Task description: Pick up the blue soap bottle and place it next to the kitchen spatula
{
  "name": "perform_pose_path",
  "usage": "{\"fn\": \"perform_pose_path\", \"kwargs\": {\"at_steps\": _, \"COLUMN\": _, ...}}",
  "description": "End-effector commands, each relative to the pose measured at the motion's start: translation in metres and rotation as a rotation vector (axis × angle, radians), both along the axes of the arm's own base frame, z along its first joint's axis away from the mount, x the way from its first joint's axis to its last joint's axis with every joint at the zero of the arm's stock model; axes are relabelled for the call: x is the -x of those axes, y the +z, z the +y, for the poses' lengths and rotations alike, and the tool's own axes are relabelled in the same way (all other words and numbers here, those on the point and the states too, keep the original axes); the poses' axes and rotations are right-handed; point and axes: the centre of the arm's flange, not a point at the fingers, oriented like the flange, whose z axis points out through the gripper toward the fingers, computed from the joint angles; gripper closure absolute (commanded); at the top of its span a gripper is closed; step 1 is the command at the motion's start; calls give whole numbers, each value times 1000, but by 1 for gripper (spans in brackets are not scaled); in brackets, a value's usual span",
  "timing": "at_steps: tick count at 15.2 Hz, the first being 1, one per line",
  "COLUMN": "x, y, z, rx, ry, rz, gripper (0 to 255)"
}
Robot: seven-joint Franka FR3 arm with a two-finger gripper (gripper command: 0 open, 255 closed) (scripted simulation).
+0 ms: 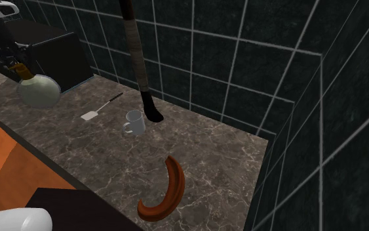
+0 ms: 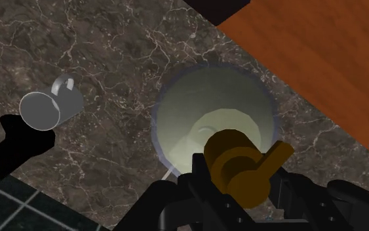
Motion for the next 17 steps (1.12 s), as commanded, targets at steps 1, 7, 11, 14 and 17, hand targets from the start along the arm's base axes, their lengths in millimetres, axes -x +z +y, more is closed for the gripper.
{"fn": "perform_pose_path", "kwargs": {"at_steps": 1, "x": 3, "y": -4, "z": 10, "rx": -1, "ry": -2, "rz": -1, "gripper": 255}}
{"fn": "perform_pose_path", "kwargs": {"at_steps": 7, "x": 3, "y": -35, "z": 10, "rx": -1, "ry": -2, "rz": -1, "gripper": 255}}
{"fn": "perform_pose_path", "kwargs": {"at_steps": 11, "x": 3, "y": -57, "z": 10, "rx": -1, "ry": -2, "rz": -1, "gripper": 255}}
{"fn": "perform_pose_path", "kwargs": {"at_steps": 14, "x": 3, "y": -72, "z": 10, "rx": -1, "ry": -2, "rz": -1, "gripper": 255}}
{"fn": "perform_pose_path", "kwargs": {"at_steps": 17, "x": 3, "y": -88, "z": 10, "rx": -1, "ry": -2, "rz": -1, "gripper": 255}}
